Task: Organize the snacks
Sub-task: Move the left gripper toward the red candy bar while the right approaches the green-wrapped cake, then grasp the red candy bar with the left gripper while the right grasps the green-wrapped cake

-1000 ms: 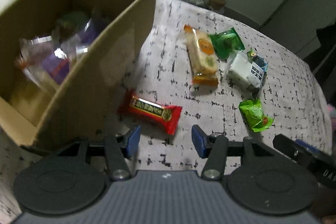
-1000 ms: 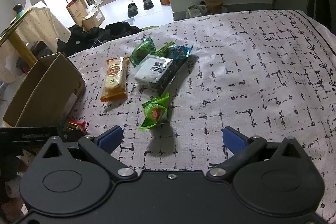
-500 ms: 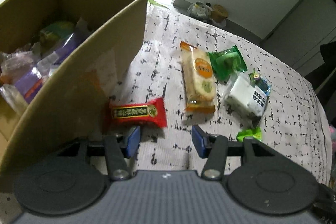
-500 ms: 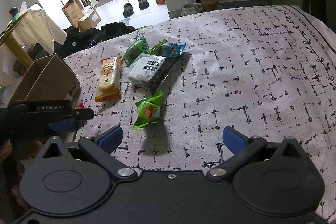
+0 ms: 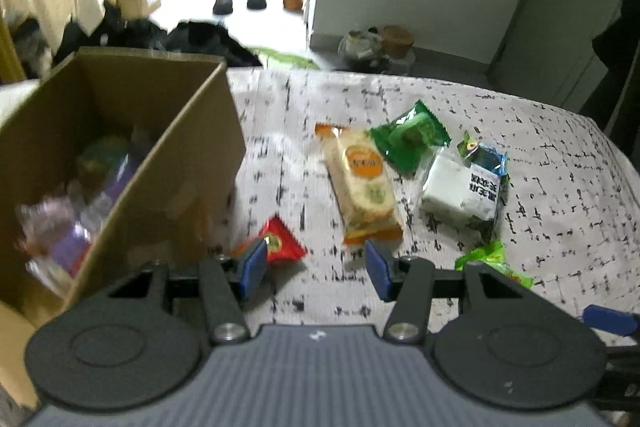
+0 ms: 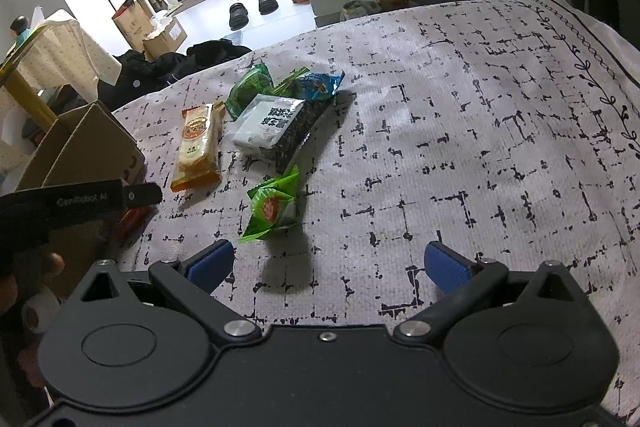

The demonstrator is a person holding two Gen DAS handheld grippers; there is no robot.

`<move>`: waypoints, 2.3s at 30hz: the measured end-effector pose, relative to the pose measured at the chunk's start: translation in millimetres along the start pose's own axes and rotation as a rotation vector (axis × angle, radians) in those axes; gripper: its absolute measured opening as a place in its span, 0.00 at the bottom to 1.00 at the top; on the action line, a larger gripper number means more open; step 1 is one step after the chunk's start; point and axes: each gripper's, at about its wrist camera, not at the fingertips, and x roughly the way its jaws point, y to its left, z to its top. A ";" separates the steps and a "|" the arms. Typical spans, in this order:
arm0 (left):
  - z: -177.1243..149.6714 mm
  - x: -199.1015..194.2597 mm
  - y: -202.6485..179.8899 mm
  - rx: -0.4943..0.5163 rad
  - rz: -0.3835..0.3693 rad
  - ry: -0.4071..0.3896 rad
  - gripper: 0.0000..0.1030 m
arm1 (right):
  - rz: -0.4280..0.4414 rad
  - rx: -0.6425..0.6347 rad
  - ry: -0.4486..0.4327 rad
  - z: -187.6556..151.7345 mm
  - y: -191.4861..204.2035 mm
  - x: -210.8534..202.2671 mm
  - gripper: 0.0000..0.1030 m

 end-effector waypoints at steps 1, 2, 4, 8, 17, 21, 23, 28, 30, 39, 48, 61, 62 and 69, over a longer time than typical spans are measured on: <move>0.5 1.3 -2.2 0.024 0.014 -0.012 0.51 | 0.000 0.000 0.000 -0.1 -0.1 -0.4 1.00; 0.4 3.8 -3.9 0.046 0.025 -0.021 0.51 | 0.001 0.002 0.000 -0.2 -0.4 -0.7 1.00; -0.3 12.4 -5.5 0.078 0.042 -0.018 0.51 | -0.001 0.005 0.001 -0.1 -1.0 -0.9 1.00; -5.7 26.3 -8.0 0.129 0.065 -0.029 0.51 | -0.001 0.002 -0.002 0.7 -0.6 -1.6 1.00; -6.1 43.3 -6.1 0.090 0.060 0.011 0.51 | 0.002 -0.001 0.003 1.1 2.8 1.6 1.00; -9.8 38.1 1.9 0.046 0.019 0.045 0.52 | 0.005 0.000 -0.001 2.4 4.6 1.7 1.00; -14.2 32.8 6.5 0.021 -0.011 0.055 0.52 | 0.006 0.001 -0.003 3.1 5.7 2.2 1.00; -27.6 19.9 21.9 -0.030 -0.123 0.060 0.55 | 0.015 0.000 -0.006 3.5 10.1 3.8 1.00; -31.1 15.9 26.0 -0.043 -0.164 0.066 0.55 | 0.017 0.002 -0.004 2.6 11.2 4.6 1.00; -28.6 -30.6 37.1 -0.069 -0.177 0.009 0.55 | 0.020 0.018 -0.007 0.1 8.6 4.4 1.00; -27.2 -28.7 23.9 -0.039 0.013 0.071 0.52 | 0.050 0.028 -0.019 4.7 8.7 12.1 0.98; -29.8 -0.6 24.8 -0.159 0.188 0.143 0.49 | 0.066 -0.103 -0.010 18.4 37.3 38.2 0.81; -29.4 0.7 24.8 -0.162 0.189 0.143 0.47 | 0.067 -0.105 -0.007 18.2 38.1 40.3 0.80; -31.5 7.6 27.5 -0.128 0.171 0.123 0.20 | 0.015 -0.155 -0.020 17.4 42.7 48.1 0.38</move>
